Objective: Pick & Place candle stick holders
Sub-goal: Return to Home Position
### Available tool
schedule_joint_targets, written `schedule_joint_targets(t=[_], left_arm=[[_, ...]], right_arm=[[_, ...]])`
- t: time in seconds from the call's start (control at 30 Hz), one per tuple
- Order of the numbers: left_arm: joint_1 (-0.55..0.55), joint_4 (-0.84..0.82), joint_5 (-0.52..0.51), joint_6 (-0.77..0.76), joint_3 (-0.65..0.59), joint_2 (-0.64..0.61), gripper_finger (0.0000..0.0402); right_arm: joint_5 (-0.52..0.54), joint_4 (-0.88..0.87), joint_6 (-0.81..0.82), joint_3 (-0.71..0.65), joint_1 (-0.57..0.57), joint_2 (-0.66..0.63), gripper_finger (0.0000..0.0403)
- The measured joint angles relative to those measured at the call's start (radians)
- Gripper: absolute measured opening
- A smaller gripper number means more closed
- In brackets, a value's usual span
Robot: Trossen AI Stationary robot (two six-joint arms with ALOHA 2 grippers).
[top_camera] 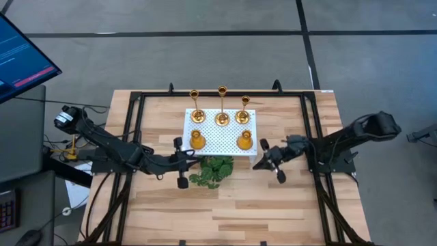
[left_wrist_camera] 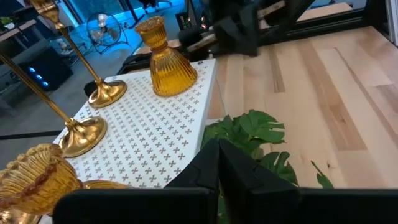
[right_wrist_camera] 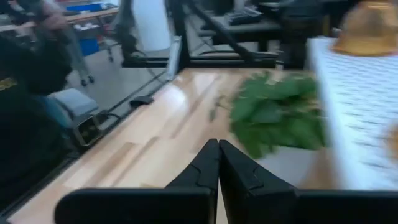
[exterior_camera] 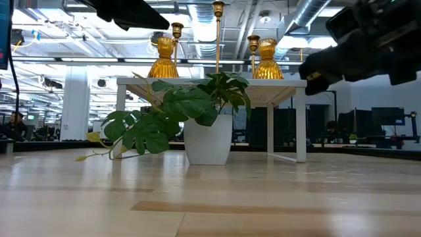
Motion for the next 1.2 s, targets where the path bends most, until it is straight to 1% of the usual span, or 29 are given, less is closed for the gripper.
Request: schedule_joint_targets(t=[0.1,0.27,0.37,0.43,0.53,0.7,0.77,0.87,0.93,1.07,1.2], left_arm=[[-0.008,0.0,0.0,-0.001,0.0,0.0,0.0006],[-0.008,-0.004,0.0,-0.001,0.0,0.0,0.0006],[-0.008,-0.006,0.0,-0.001,0.0,0.0,0.0006],[-0.008,-0.007,0.0,-0.001,0.0,0.0,0.0006],[-0.008,-0.008,0.0,-0.001,0.0,0.0,0.0006],[-0.008,-0.009,0.0,-0.001,0.0,0.0,0.0006],[-0.008,-0.011,-0.008,-0.001,0.0,0.0,0.0006],[-0.008,-0.009,-0.012,-0.001,-0.002,0.0,0.0006],[-0.008,-0.007,-0.015,-0.002,-0.015,0.0,0.0006],[-0.008,0.013,-0.023,-0.03,-0.046,0.0,0.0006],[-0.007,0.019,-0.066,-0.051,-0.07,0.0,0.0006]], right_arm=[[-0.049,-0.103,-0.001,0.0,-0.092,-0.078,0.0],[-0.138,-0.225,-0.003,0.0,-0.232,-0.214,0.0],[-0.163,-0.309,-0.023,0.0,-0.298,-0.319,0.0],[-0.163,-0.382,-0.051,0.001,-0.332,-0.395,0.0],[-0.163,-0.561,-0.073,0.029,-0.371,-0.511,0.0],[-0.162,-0.809,-0.103,0.098,-0.385,-0.688,0.0],[-0.142,-0.858,-0.135,0.113,-0.379,-0.746,0.0],[-0.074,-0.911,-0.182,0.115,-0.364,-0.839,0.0],[-0.048,-0.962,-0.2,0.115,-0.353,-0.902,0.0],[0.013,-1.063,-0.194,0.115,-0.332,-1.013,0.0],[0.108,-1.097,-0.17,0.115,-0.301,-1.101,0.0]])
